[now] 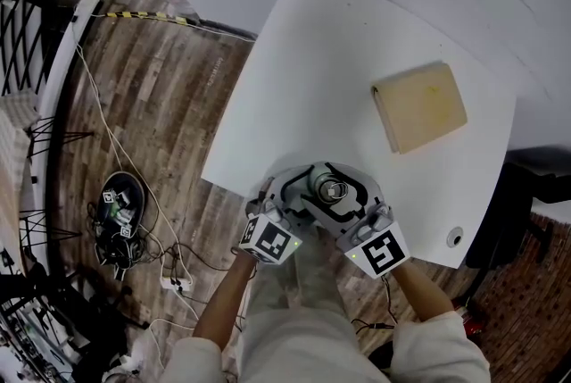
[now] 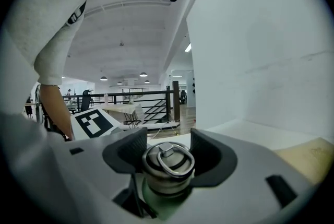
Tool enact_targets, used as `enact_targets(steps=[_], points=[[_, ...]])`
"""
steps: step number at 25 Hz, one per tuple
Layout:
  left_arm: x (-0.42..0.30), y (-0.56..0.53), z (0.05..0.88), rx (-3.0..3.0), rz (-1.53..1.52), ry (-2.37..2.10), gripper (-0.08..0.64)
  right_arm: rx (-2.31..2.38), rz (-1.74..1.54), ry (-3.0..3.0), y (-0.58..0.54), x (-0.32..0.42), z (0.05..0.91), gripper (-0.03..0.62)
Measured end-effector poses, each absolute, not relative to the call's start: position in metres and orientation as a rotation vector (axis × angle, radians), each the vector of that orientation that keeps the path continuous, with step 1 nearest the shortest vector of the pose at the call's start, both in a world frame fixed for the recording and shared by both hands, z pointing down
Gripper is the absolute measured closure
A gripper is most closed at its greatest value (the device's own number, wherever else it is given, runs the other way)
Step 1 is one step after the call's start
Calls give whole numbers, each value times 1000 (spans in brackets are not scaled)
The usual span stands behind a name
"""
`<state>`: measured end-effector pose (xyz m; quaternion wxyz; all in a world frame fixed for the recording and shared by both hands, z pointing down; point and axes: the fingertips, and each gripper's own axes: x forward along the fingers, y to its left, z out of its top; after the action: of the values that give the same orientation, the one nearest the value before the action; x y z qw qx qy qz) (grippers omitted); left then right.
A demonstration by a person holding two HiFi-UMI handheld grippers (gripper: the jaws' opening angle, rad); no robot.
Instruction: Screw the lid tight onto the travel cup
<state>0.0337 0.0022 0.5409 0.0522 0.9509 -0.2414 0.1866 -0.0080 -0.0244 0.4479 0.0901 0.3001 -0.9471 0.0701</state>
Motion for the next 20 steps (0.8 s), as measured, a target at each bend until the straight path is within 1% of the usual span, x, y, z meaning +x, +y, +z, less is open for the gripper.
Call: enact_targets(steps=[20], points=[[34, 2, 541, 2888, 569, -734, 237, 1520, 251, -2589, -37, 9, 447, 336]])
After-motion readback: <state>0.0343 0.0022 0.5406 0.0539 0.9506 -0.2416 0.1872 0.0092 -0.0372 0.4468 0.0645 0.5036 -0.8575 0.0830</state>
